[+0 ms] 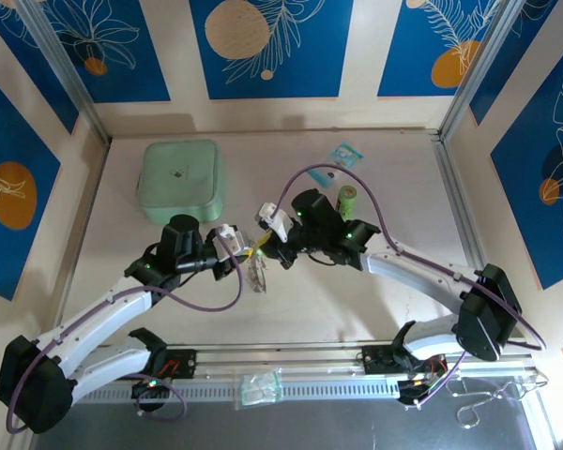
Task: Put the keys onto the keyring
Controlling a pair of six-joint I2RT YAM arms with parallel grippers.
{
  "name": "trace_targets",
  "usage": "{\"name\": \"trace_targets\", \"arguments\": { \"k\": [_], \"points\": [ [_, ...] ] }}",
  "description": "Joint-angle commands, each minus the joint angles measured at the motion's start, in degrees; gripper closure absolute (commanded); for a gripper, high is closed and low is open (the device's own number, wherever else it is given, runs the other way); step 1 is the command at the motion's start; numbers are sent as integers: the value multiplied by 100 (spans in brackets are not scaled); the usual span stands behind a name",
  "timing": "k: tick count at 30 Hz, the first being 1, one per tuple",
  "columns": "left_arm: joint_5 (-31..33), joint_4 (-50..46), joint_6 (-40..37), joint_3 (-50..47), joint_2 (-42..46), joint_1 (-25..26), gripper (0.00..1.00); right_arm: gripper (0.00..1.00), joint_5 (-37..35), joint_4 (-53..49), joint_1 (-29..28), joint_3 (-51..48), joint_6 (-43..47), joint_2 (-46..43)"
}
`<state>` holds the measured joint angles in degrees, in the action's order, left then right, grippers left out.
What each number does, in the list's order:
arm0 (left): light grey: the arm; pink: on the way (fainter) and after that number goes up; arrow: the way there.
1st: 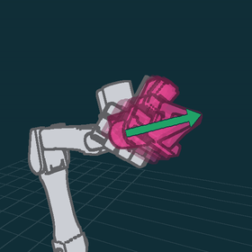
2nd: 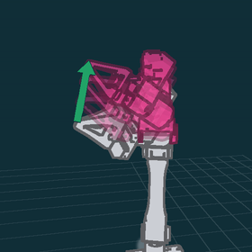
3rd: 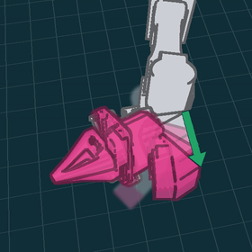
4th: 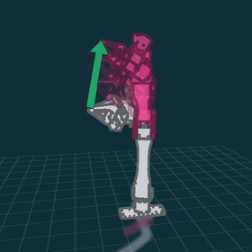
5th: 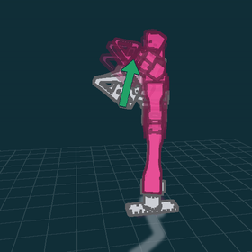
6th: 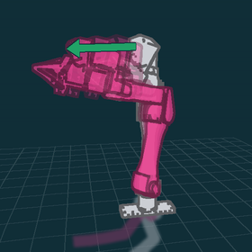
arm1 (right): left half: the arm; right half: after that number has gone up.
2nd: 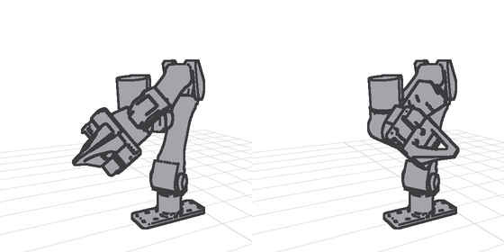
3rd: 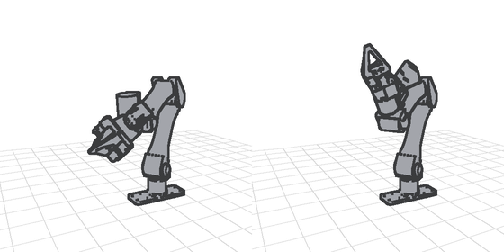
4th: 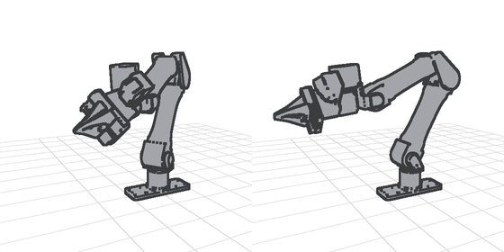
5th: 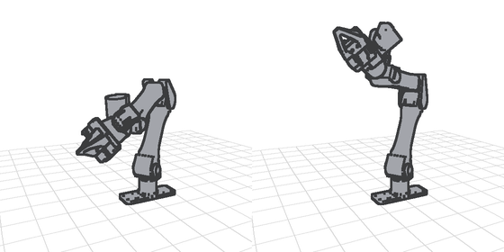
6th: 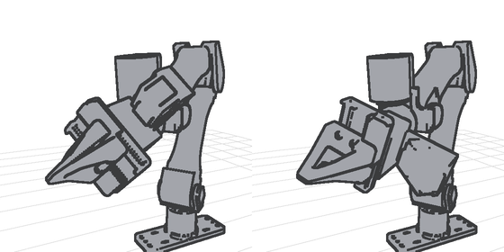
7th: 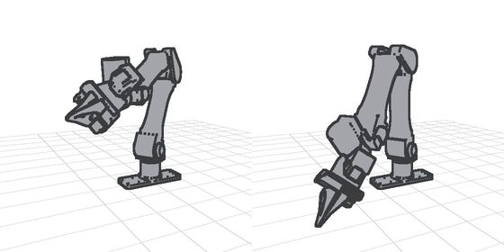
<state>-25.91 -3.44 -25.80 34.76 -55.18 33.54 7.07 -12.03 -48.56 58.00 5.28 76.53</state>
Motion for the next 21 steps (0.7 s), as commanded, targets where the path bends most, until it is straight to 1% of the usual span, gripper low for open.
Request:
{"name": "trace_targets", "arguments": {
  "k": [1,6,8,9,12,16,21],
  "points": [
    [-160,64,312,22,31,83,100,100,-28,627,-32,-226,526,-546],
    [-140,64,1003,157,12,78,100,100,-1006,655,33,-446,1325,-778],
    [-181,35,1296,233,-23,69,100,100,-1353,642,-69,-494,1918,-741],
    [-206,7,1409,262,-41,74,100,100,-1387,637,-84,-508,2116,-730],
    [-246,-84,1769,387,-135,74,100,100,-1148,640,-67,-578,2681,-696],
    [-305,-256,2044,568,-272,58,100,100,-668,504,34,-471,2834,-624],
    [-366,-361,2282,683,-386,56,100,100,-600,535,-20,-440,2981,-516]
  ]
}}
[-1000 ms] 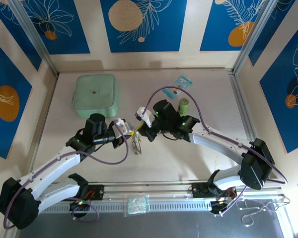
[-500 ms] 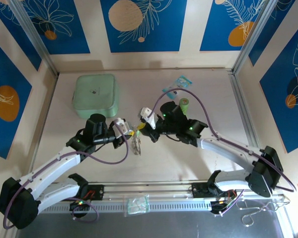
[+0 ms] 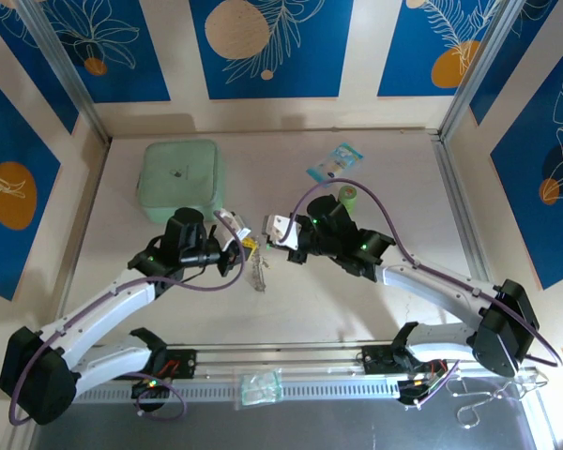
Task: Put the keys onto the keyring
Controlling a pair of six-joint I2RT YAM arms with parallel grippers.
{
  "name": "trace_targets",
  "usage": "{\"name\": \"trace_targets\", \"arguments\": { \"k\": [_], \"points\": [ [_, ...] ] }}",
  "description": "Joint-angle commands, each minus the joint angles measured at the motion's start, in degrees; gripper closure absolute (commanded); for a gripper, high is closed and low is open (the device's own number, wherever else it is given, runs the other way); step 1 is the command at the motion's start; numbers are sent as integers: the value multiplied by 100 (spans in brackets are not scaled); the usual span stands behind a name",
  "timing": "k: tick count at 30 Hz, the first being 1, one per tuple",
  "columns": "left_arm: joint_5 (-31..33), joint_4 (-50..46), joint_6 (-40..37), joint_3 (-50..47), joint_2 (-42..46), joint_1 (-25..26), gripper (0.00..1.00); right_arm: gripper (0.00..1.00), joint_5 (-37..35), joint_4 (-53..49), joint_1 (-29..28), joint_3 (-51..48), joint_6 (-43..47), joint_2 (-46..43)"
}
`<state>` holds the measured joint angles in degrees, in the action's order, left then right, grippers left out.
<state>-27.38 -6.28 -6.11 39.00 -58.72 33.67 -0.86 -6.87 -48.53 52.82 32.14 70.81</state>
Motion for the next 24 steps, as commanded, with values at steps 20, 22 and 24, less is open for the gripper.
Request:
{"name": "trace_targets", "arguments": {
  "k": [20,22,24],
  "points": [
    [-310,-401,892,591,-350,34,100,100,-306,70,-200,75,477,249],
    [-315,-398,895,590,-349,34,100,100,-387,127,-202,62,459,249],
    [-298,-414,884,591,-351,34,100,100,-432,177,-205,32,463,222]
  ]
}}
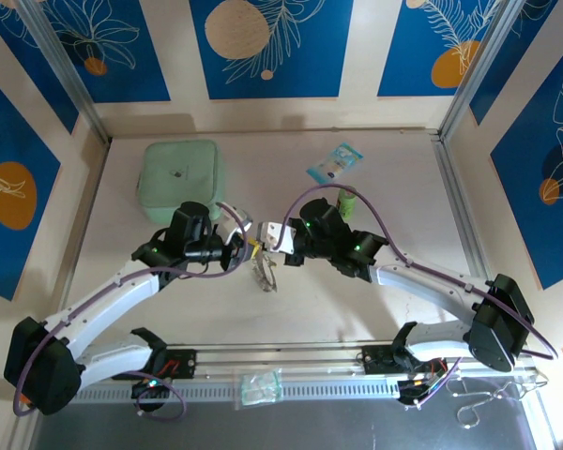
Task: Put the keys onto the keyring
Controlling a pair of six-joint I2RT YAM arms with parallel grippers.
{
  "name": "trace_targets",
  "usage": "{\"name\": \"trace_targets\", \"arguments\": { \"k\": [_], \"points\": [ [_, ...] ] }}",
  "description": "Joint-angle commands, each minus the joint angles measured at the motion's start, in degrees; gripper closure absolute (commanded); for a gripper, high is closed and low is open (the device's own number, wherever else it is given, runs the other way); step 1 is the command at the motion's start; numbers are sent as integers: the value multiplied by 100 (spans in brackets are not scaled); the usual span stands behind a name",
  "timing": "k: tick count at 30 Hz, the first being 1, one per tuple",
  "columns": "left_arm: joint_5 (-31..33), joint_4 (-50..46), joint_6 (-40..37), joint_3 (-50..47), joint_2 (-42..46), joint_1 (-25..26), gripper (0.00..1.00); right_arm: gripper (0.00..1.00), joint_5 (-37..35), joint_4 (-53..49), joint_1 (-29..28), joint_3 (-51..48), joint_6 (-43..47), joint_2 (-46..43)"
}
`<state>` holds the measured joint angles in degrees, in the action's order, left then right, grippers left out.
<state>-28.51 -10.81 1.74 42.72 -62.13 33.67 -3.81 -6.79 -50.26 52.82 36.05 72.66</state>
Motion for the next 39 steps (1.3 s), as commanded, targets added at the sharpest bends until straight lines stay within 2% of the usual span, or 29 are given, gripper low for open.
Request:
{"name": "trace_targets", "arguments": {
  "k": [1,13,28,39],
  "points": [
    [-184,33,97,212,-10,34,100,100,-117,165,-30,29,88,32],
    [-235,155,129,210,-9,34,100,100,-122,92,-122,62,174,174],
    [-215,217,187,245,-63,25,100,100,264,-117,-150,52,192,138],
    [-383,400,265,254,-19,-18,100,100,144,-286,-182,71,264,249]
  ]
}}
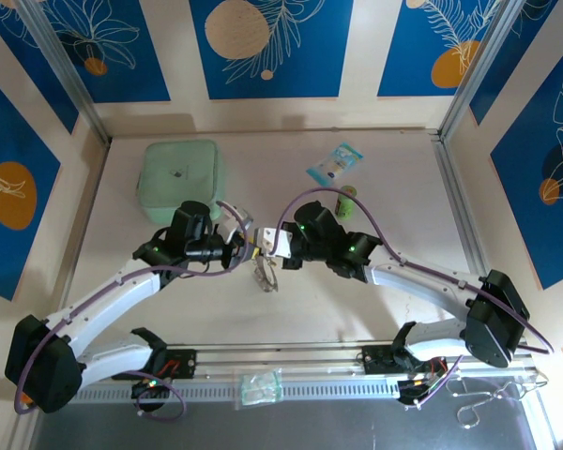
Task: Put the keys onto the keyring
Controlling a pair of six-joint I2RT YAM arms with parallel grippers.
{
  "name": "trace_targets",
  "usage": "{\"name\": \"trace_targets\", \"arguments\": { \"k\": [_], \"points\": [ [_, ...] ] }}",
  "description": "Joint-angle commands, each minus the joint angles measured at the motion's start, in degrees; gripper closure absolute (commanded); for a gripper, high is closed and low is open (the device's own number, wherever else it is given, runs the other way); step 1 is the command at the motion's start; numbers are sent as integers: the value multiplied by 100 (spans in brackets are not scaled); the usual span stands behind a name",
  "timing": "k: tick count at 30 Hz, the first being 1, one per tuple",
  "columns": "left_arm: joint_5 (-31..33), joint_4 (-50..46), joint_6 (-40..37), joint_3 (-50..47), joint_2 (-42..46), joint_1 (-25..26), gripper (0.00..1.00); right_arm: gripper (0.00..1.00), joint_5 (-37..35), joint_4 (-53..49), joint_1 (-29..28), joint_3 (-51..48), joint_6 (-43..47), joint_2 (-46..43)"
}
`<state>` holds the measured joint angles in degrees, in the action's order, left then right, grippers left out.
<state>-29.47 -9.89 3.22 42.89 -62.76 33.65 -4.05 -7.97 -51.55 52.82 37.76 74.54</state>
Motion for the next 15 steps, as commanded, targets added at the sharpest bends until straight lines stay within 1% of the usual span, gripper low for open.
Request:
{"name": "trace_targets", "arguments": {
  "k": [1,10,15],
  "points": [
    [-314,329,132,233,46,-24,100,100,162,-170,-50,72,96,54],
    [-196,395,157,160,80,-48,100,100,228,-166,-57,-22,39,-134],
    [-41,672,120,-10,213,-49,100,100,230,-26,-66,-190,1,-315]
  ]
}}
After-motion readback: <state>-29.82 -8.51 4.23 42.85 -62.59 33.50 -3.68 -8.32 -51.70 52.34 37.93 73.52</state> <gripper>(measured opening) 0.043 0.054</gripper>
